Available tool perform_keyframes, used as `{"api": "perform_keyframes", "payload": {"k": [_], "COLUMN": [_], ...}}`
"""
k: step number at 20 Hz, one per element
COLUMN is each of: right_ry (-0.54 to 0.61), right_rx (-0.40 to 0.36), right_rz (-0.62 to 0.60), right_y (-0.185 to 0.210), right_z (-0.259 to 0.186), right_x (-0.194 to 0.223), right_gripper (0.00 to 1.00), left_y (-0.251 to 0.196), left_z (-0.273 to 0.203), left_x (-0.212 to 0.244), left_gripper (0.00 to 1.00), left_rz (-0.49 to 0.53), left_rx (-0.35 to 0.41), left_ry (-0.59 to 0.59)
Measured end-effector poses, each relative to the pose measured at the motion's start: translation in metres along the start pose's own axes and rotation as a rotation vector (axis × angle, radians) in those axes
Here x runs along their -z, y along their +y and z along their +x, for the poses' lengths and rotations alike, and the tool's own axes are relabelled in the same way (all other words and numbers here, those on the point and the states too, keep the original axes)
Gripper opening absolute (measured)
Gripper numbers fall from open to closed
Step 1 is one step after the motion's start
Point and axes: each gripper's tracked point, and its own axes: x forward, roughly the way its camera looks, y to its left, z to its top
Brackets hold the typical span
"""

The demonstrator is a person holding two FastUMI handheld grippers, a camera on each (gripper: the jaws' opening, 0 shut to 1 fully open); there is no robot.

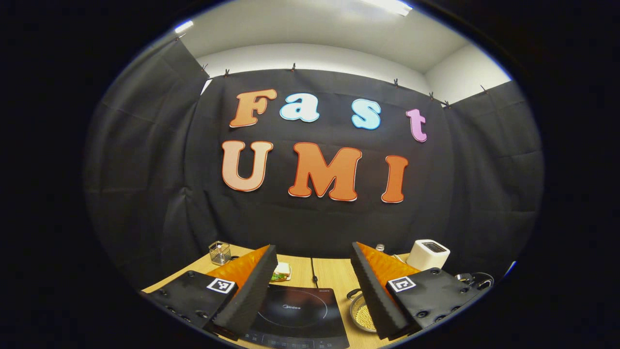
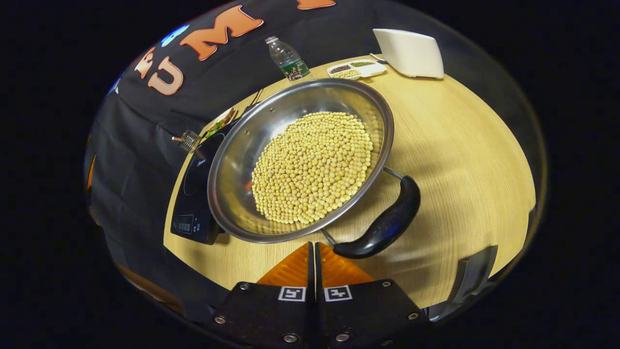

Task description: First push the handle of the pot to place it horizontally, then grasp the pot with both hands and set it on the induction cooktop.

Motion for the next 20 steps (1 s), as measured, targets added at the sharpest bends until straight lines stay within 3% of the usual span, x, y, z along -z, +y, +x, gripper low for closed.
{"api": "perform_keyframes", "payload": {"k": [2, 4, 7, 14, 20], "right_ry": [0.031, 0.068, 0.037, -0.013, -0.053], "right_rx": [0.050, 0.046, 0.062, 0.125, 0.178], "right_rz": [-0.008, 0.036, 0.103, 0.131, 0.185], "right_y": [-0.015, -0.019, -0.029, -0.059, -0.077], "right_z": [0.001, 0.001, 0.002, -0.006, -0.002], "right_x": [-0.003, -0.001, -0.015, -0.048, -0.081], "right_gripper": [0.00, 0.00, 0.00, 0.00, 0.00], "left_y": [-0.002, 0.000, 0.009, 0.025, 0.034], "left_z": [-0.001, 0.001, 0.004, 0.011, 0.008], "left_x": [-0.003, -0.002, 0.009, 0.017, 0.003], "left_gripper": [1.00, 1.00, 1.00, 1.00, 0.99], "left_rz": [0.014, 0.020, 0.033, 0.074, 0.136], "left_rx": [0.011, 0.004, -0.017, -0.068, -0.103], "left_ry": [-0.010, -0.019, 0.001, 0.012, -0.037]}}
